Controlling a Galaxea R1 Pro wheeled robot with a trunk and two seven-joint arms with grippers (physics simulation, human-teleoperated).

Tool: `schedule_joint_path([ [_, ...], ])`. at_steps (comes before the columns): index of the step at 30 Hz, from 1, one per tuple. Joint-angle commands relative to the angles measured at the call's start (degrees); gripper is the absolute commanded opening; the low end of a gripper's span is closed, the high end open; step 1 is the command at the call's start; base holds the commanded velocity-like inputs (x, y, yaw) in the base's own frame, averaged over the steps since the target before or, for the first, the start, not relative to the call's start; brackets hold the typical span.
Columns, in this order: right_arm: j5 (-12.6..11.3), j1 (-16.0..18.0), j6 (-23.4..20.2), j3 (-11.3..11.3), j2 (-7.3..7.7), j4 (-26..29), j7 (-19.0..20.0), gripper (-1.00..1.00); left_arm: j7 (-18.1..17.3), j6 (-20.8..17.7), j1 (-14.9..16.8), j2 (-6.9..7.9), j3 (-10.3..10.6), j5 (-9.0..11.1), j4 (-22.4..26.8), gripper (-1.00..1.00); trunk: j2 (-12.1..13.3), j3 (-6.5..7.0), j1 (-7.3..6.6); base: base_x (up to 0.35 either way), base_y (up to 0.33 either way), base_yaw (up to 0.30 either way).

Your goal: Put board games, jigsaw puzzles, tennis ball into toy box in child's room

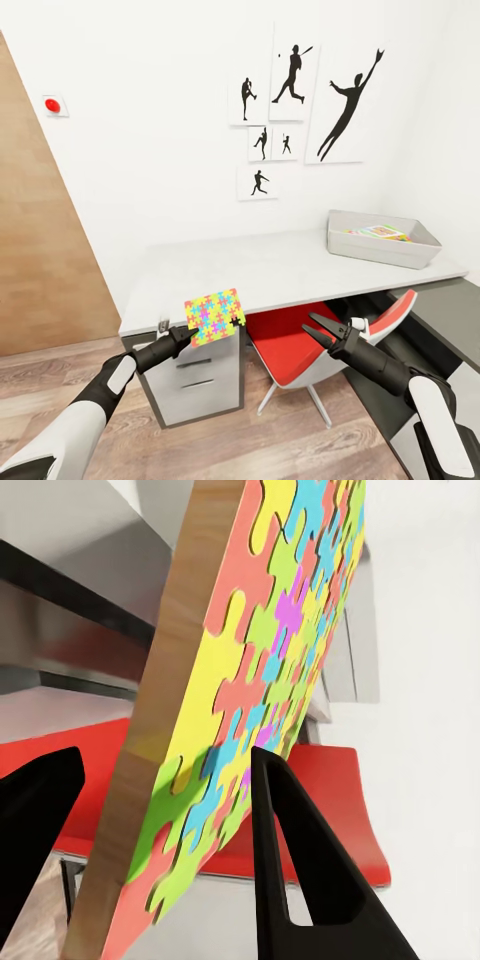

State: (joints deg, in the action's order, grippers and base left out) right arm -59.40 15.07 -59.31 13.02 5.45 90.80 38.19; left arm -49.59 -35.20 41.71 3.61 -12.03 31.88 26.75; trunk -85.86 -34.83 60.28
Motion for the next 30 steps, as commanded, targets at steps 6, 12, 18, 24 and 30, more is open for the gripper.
schedule_joint_path([
  [6,0.25,0.05,-0.28,0.07,-0.01,0.00,0.31,1.00,-0.07,-0.31,0.04,-0.01,-0.10,0.11,-0.03,-1.00,-0.03,-0.05,-0.01,-0.107,0.000,0.000],
  [12,0.25,0.05,-0.28,0.07,-0.01,0.00,0.31,1.00,-0.10,-0.30,0.04,-0.01,-0.10,0.11,0.04,-1.00,-0.03,-0.05,-0.01,-0.020,0.000,0.000],
  [18,0.25,0.05,-0.28,0.07,-0.01,0.00,0.31,1.00,-0.15,-0.30,0.04,-0.01,-0.10,0.11,0.06,-1.00,-0.03,-0.05,-0.01,-0.002,0.000,0.000],
  [24,0.25,0.05,-0.28,0.07,-0.01,0.00,0.31,1.00,-0.28,-0.30,0.04,0.01,-0.10,0.11,0.09,-1.00,-0.03,-0.05,-0.01,0.000,0.000,0.000],
  [30,0.25,0.05,-0.28,0.07,-0.01,0.00,0.31,1.00,-0.32,-0.31,0.04,0.07,-0.10,0.11,0.16,-1.00,-0.03,-0.05,-0.01,0.000,0.000,0.000],
])
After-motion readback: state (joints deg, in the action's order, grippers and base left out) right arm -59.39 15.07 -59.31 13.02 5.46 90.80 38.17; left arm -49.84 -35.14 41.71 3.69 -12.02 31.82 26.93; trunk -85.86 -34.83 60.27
